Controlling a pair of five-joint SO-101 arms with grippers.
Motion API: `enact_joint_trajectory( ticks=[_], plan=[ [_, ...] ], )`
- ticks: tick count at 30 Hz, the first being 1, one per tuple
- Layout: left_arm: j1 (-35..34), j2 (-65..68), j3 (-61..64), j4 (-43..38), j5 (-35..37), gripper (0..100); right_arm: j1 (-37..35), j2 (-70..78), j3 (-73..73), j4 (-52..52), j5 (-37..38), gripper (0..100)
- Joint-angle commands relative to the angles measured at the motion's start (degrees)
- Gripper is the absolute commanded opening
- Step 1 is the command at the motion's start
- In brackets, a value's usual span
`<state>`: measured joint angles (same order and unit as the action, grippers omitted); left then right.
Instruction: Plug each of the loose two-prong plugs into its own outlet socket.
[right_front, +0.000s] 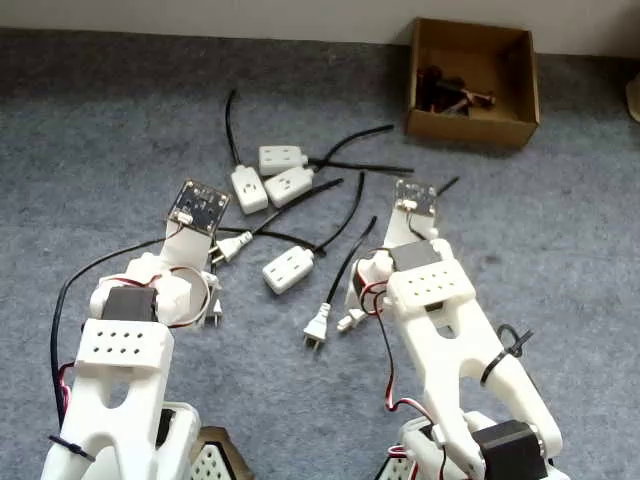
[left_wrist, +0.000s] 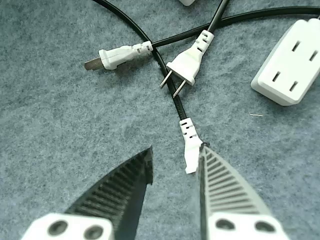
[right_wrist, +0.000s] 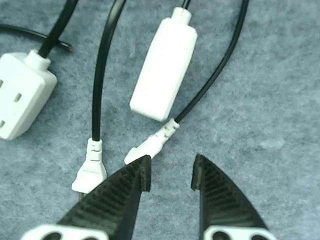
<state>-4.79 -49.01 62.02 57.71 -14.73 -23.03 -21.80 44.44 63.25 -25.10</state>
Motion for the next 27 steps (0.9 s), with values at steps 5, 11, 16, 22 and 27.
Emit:
enact_joint_trajectory(
  ticks=[5,11,16,22,27],
  plan=[
    [-0.7,-1.2,-0.7,-0.9,0.7,14,-0.7,-0.7,0.3,-3.8,-2.9,13.9],
    [-0.7,-1.2,-0.7,-0.9,0.7,14,-0.7,-0.5,0.3,-3.8,-11.4,13.9],
    [-0.7,-1.2,-0.7,-0.9,0.7,14,-0.7,-0.5,0.3,-3.8,-19.5,13.9],
    [-0.7,-1.2,-0.7,-0.9,0.7,14,-0.7,-0.4,0.5,-3.7,-26.4,13.9],
    [-0.7,-1.2,-0.7,-0.9,0.7,14,-4.4,-0.5,4.4,-4.2,-26.4,13.9]
  ],
)
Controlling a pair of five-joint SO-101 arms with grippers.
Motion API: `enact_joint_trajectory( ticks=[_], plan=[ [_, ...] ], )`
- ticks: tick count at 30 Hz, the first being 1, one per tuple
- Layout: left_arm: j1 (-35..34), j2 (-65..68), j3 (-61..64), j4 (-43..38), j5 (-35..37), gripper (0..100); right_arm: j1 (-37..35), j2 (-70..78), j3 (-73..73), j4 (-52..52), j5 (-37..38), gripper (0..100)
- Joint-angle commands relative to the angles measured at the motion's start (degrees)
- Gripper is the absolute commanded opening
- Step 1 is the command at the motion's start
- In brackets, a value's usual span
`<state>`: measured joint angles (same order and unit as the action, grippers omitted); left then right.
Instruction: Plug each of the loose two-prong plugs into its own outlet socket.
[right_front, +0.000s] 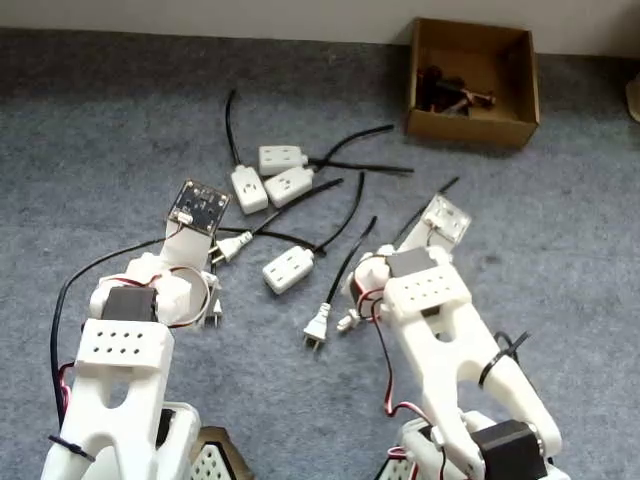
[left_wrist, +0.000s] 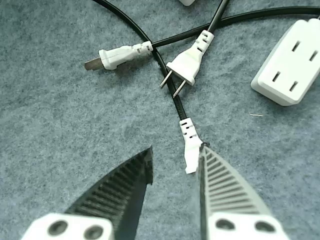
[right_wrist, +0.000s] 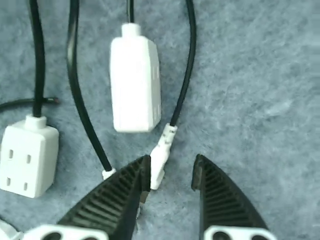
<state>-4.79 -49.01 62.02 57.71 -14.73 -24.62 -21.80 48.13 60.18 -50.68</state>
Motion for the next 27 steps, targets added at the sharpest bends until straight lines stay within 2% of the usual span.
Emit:
enact_joint_trajectory(
  ticks=[1,10,15,27],
  plan=[
    [-0.7,-1.2,-0.7,-0.9,0.7,14,-3.7,-0.5,1.3,-1.1,-0.8,13.9],
    [-2.5,-1.2,-0.7,-1.0,0.7,14,-4.1,-0.4,1.5,-3.6,-1.1,13.9],
    [-2.8,-1.2,-0.7,-1.0,0.7,14,-4.1,-0.4,1.9,-7.3,-8.5,13.8],
    [-2.8,-1.2,-0.6,-1.8,0.7,14,-3.4,-0.4,4.9,-7.3,-8.5,13.8]
  ],
)
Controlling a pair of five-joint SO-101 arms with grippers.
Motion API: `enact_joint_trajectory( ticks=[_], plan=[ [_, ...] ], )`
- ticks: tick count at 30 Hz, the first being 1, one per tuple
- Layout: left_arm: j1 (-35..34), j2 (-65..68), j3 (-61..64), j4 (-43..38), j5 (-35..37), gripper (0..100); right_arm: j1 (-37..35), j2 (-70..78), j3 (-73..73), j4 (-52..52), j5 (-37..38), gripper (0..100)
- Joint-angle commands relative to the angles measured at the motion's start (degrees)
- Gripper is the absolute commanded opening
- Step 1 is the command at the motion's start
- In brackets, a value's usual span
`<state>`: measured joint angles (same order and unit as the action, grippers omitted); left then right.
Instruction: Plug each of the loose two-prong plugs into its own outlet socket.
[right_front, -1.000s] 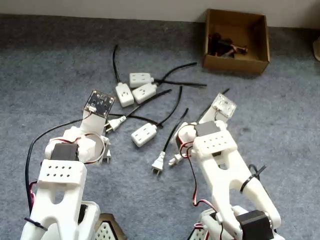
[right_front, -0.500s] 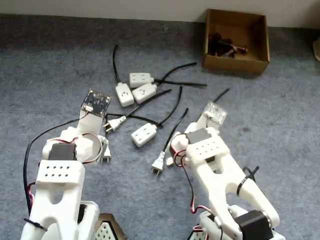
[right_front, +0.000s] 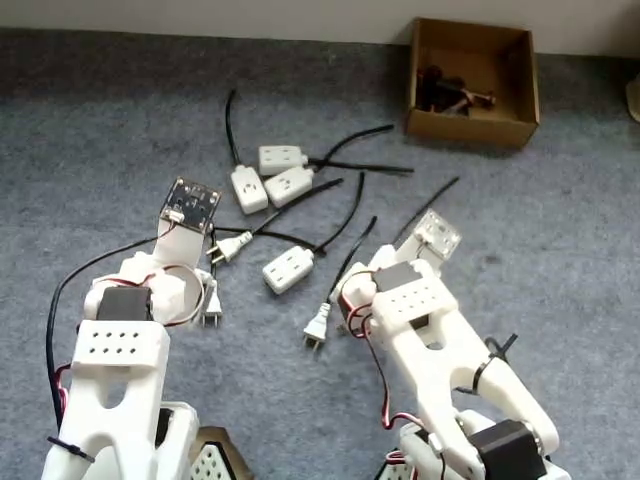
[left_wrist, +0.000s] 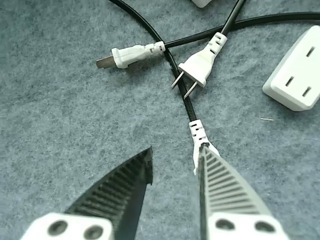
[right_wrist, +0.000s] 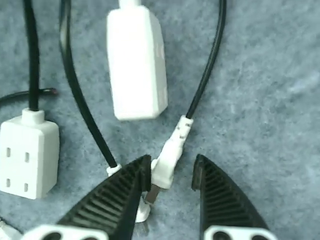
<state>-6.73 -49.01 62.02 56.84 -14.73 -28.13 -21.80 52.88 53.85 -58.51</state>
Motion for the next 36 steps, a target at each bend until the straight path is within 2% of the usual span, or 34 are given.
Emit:
enact_joint_trajectory(
  ticks=[1,6,18,24,36],
  plan=[
    [-0.8,-1.2,-0.6,-0.9,0.7,14,0.9,-0.4,0.5,-0.9,-0.7,13.8],
    [-0.8,-1.2,-0.6,-0.9,0.7,14,5.0,-0.4,1.2,-0.9,-0.7,13.8],
    [-0.8,-1.2,-0.6,-0.9,0.7,14,5.1,-0.4,1.0,-1.2,-0.7,13.7],
    [-0.8,-1.2,-0.6,-0.9,0.7,14,5.1,-0.4,0.9,-1.3,-0.7,4.7],
    [-0.8,-1.2,-0.6,-0.9,0.7,14,6.6,-0.4,1.3,-1.4,-0.7,4.8]
  ],
)
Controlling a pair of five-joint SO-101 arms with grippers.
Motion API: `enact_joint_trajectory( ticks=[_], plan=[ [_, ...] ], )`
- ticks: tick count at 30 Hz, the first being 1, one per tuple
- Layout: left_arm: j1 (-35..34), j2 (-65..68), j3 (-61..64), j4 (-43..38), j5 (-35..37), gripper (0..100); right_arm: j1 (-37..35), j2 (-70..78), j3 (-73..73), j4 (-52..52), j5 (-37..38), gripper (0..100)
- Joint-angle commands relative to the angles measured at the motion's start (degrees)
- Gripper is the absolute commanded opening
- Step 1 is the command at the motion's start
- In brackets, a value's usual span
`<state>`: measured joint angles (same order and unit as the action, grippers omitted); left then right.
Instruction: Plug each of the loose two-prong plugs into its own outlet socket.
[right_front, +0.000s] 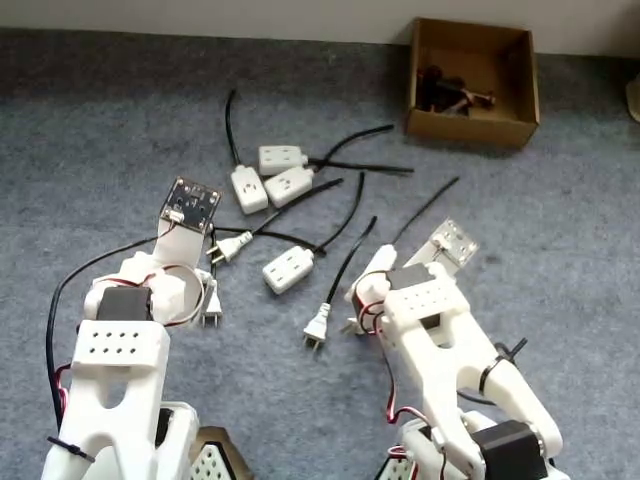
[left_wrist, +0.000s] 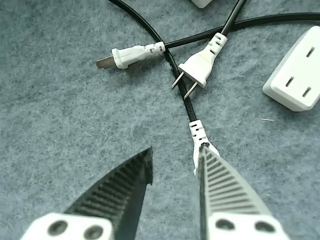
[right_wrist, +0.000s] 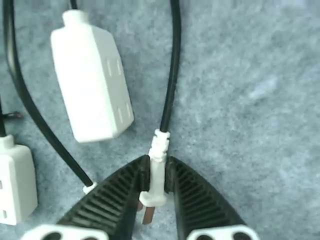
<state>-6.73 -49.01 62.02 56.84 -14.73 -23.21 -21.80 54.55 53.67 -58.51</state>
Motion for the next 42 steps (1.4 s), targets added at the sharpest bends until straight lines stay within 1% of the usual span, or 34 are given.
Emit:
enact_joint_trajectory(
  ticks=[1,7,11,22,28,31,39,42],
  plan=[
    [-0.8,-1.2,-0.6,-0.9,0.7,14,2.1,-0.4,-0.3,-1.2,-0.7,4.8],
    [-0.8,-1.2,-0.6,-0.9,0.7,14,2.1,-0.3,-0.1,-1.1,-0.2,4.9],
    [-0.8,-1.2,-0.6,-0.9,0.7,14,1.9,-0.3,1.0,-1.2,5.0,4.9],
    [-0.8,-1.2,-0.6,-0.9,0.7,14,1.9,-0.3,1.5,-2.9,5.5,5.0],
    [-0.8,-1.2,-0.6,-0.9,0.7,14,1.9,-0.4,1.5,-2.9,12.8,5.0],
    [-0.8,-1.2,-0.6,-0.9,0.7,14,2.0,-0.4,1.5,-2.7,13.8,5.0],
    [-0.8,-1.2,-0.7,-0.9,0.7,14,2.1,-0.9,0.7,6.3,13.9,5.1],
    [-0.8,-1.2,-0.7,-0.9,0.7,14,2.1,-0.9,0.7,6.9,13.5,10.8]
  ],
)
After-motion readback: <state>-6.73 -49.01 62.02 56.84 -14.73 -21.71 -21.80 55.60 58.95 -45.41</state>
